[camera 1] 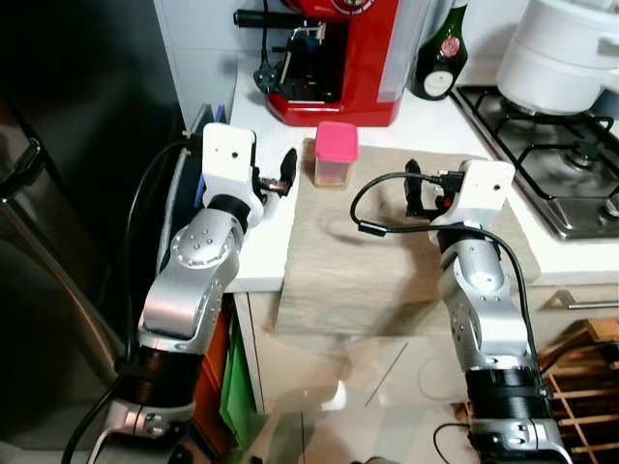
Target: Restocking fridge
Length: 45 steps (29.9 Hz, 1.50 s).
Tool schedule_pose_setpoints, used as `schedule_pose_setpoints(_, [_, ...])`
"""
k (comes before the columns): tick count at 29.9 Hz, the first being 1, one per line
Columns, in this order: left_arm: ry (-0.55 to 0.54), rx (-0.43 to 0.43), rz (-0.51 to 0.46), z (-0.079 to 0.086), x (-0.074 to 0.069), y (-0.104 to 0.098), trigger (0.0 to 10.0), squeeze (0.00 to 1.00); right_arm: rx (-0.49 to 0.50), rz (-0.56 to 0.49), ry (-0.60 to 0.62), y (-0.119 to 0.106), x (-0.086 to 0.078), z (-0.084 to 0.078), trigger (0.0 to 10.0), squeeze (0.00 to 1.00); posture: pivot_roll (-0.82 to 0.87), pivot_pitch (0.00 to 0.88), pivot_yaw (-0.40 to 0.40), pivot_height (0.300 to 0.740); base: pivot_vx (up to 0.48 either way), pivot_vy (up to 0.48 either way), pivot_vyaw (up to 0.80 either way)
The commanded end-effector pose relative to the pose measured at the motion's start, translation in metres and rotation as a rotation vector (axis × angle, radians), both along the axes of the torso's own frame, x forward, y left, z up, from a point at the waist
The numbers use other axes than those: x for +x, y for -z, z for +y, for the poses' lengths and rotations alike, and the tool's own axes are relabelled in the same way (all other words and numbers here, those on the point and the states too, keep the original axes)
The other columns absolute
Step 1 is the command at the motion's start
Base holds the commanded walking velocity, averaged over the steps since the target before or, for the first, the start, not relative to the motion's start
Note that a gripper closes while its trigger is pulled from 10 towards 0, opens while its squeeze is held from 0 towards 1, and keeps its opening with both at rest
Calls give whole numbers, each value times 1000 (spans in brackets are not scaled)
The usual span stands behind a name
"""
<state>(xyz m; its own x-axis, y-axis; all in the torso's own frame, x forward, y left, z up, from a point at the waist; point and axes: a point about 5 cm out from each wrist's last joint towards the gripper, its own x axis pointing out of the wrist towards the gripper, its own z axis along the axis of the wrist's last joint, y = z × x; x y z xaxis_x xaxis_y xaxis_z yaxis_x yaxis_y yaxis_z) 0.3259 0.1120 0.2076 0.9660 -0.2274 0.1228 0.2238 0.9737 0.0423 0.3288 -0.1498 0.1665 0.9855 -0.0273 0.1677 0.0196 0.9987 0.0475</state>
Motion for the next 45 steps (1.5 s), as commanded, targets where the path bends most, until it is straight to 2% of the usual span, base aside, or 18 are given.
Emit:
schedule_pose_setpoints(1, [-35, 8, 9, 7, 3, 1, 10000, 47, 14, -21, -38, -5, 3, 9, 10000, 0, 0, 0, -45, 740, 0, 465, 0])
schedule_pose_setpoints(2, [-43, 8, 7, 7, 4, 1, 10000, 47, 15, -22, -43, -6, 4, 11, 10000, 0, 1, 0, -43, 740, 0, 465, 0])
schedule_pose_setpoints(3, [-45, 23, -6, 7, 5, -1, 10000, 0, 19, -26, -49, -6, 4, 13, 10000, 0, 4, 0, -41, 740, 0, 469, 0])
schedule_pose_setpoints(6, [-44, 22, -24, 7, 5, -4, 10000, 0, 23, -30, -55, -7, 5, 16, 10000, 0, 4, 0, -41, 740, 0, 471, 0])
schedule_pose_setpoints(8, [-23, 61, -40, 4, 6, -6, 10000, 0, 32, -35, -55, -9, 6, 18, 10000, 0, 16, 0, -29, 740, 0, 0, 0])
schedule_pose_setpoints(12, [-3, 69, -58, 2, 5, -8, 10000, 0, 44, -43, -56, -10, 7, 20, 10000, 0, 21, 0, -26, 740, 0, 0, 0])
schedule_pose_setpoints(17, [9, 50, -60, 1, 3, -8, 10000, 0, -5, -87, -66, -18, 6, 27, 10000, 0, 24, 0, -23, 740, 0, 0, 0])
schedule_pose_setpoints(23, [20, 52, -59, -3, 2, -6, 10000, 0, -33, -41, -51, -15, 19, 29, 10000, 0, 15, 0, -21, 740, 0, 0, 0])
schedule_pose_setpoints(24, [28, 63, -60, -5, 2, -5, 10000, 0, -37, -20, -35, -13, 23, 27, 10000, 1000, 16, 0, -22, 740, 0, 0, 0])
schedule_pose_setpoints(28, [45, 79, -85, -11, 0, -6, 10000, 0, -50, 90, 19, -4, 44, 21, 10000, 1000, 16, 0, -25, 740, 0, 0, 0])
schedule_pose_setpoints(31, [50, 62, -84, -12, -1, -5, 10000, 0, -79, 104, 8, -2, 50, 26, 10000, 1000, 17, 0, -29, 740, 0, 0, 0])
schedule_pose_setpoints(45, [55, 38, -98, -9, -11, -6, 10000, 0, -70, 94, -47, -6, 61, 40, 10000, 1000, 48, 0, -37, 740, 0, 0, 0])
